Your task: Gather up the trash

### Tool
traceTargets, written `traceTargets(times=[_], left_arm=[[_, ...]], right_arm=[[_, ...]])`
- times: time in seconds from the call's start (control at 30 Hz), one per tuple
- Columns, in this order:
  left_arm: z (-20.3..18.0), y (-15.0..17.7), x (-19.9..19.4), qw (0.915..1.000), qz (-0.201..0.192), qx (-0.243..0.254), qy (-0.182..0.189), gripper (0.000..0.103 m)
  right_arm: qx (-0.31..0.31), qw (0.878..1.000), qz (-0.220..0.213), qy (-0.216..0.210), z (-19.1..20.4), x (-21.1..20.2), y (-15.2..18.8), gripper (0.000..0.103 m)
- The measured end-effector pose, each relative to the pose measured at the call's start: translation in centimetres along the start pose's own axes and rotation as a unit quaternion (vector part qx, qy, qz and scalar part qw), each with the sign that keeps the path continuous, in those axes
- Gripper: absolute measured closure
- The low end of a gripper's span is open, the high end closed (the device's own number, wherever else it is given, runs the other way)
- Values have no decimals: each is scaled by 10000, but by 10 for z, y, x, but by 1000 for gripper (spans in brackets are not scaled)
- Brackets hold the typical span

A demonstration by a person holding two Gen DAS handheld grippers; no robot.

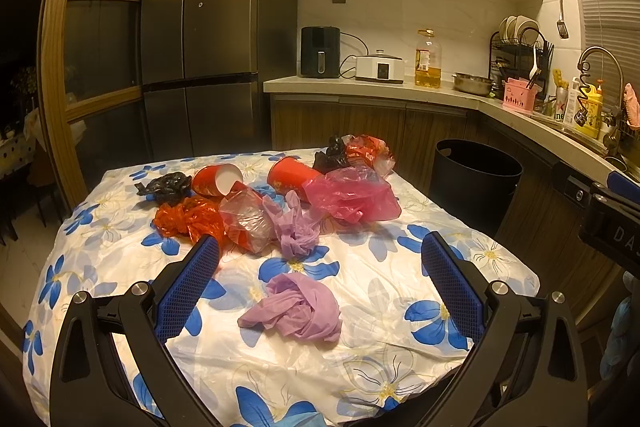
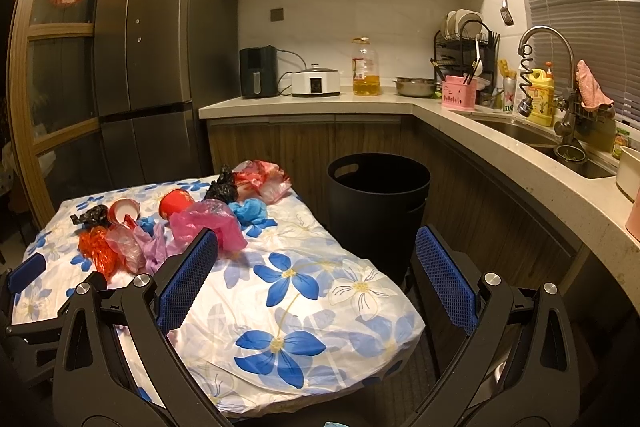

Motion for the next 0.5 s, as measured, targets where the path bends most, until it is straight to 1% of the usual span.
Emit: traceTargets(times=[0.5], left_arm=[[-1, 0, 0, 10000, -7, -3, 6, 5]], right_arm=[[-4, 10000, 11, -10, 2, 3, 3, 5]])
Point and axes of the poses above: each gripper's, at about its wrist camera, not at the fingertips, and x roughly the way its jaws point, z to its left, y to its underside, the point moved 9 cm from there along x, roughly the way its jaws point, and after that the axes turned 1 degree about -y, right-handed, at the moved point
